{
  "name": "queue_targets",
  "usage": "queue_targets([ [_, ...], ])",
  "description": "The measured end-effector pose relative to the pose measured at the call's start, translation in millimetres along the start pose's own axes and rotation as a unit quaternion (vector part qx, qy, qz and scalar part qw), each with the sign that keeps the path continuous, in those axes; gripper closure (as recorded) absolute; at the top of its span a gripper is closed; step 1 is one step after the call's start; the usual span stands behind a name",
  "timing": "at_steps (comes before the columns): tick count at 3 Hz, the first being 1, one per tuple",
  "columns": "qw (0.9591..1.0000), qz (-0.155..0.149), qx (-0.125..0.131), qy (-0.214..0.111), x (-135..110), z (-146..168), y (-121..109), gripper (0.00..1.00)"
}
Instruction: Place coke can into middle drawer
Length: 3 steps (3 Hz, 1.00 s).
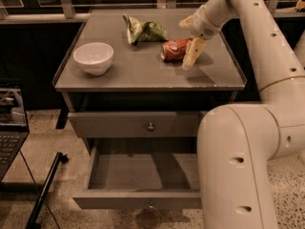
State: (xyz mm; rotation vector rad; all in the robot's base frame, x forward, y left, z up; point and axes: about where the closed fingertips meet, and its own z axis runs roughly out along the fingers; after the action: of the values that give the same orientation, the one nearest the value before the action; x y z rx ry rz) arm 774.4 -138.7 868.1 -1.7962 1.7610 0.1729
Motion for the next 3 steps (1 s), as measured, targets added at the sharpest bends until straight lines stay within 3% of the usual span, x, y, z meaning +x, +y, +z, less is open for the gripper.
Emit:
queue_targets([
  [1, 0.9998, -0.011, -0.015, -0.004, -4.8, 22.0, -1.1, 0.0],
  [3, 0.9999, -0.01, -0.011, -0.006, -5.3, 24.5, -3.5, 0.41],
])
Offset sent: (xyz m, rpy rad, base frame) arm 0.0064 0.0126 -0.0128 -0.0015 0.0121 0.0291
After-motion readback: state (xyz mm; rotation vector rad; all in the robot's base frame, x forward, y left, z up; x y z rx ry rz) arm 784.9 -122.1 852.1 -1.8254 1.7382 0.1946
